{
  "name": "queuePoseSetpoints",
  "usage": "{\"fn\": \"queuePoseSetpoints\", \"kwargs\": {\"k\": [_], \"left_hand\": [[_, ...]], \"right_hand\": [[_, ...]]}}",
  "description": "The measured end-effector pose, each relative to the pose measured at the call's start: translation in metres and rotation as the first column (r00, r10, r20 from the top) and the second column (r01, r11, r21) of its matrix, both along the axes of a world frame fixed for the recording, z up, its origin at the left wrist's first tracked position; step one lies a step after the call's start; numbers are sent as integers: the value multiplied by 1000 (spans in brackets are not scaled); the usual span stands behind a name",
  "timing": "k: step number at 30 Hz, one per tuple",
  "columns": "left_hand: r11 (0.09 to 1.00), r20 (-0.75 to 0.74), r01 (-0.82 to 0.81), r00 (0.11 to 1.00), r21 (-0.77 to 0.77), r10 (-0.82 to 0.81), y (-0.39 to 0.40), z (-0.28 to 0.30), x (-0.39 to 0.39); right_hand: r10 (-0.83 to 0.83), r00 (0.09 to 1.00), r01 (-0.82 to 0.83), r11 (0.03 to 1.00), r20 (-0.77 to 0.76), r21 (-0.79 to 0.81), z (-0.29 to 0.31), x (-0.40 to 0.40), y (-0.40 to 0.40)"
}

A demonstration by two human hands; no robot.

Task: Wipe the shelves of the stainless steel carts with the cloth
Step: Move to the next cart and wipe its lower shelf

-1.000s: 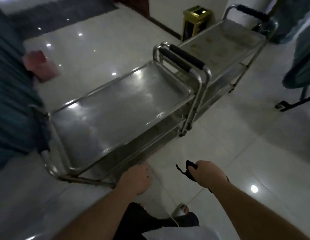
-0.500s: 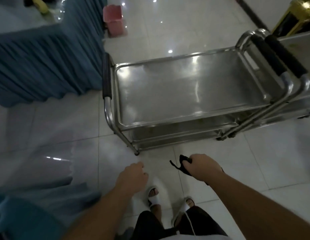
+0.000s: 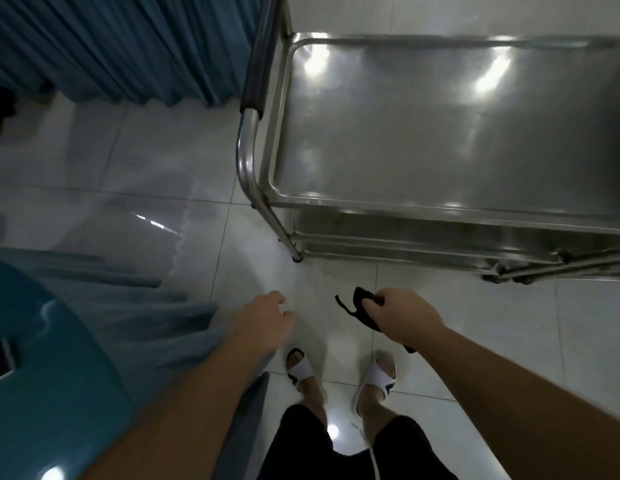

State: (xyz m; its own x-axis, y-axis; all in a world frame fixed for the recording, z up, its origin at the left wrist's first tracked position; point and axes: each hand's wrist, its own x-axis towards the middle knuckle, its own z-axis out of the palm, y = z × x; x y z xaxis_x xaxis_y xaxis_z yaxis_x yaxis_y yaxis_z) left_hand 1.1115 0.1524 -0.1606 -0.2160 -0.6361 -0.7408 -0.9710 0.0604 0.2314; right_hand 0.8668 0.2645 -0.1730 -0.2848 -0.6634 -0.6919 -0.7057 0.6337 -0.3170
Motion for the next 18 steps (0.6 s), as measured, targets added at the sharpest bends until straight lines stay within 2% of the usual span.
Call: {"fn": "queuePoseSetpoints", "kwargs": {"k": [7, 11, 14, 18], "left_hand": [[994, -83, -108, 991, -23, 106, -44, -95, -3], [954, -248, -278, 937, -109, 245, -81, -154, -5], [904, -360, -364, 893, -225, 270, -112, -195, -12], [833, -508, -476, 810, -282, 292, -143, -240, -23]], "right_hand": [[-24, 999, 24, 1000, 37, -19, -86, 9, -43], [-69, 997, 70, 995, 21, -74, -140, 13, -81], [-136, 986, 143, 987, 92, -67, -170, 17, -115], [-167, 967, 213, 945, 194, -247, -200, 22, -158]]}}
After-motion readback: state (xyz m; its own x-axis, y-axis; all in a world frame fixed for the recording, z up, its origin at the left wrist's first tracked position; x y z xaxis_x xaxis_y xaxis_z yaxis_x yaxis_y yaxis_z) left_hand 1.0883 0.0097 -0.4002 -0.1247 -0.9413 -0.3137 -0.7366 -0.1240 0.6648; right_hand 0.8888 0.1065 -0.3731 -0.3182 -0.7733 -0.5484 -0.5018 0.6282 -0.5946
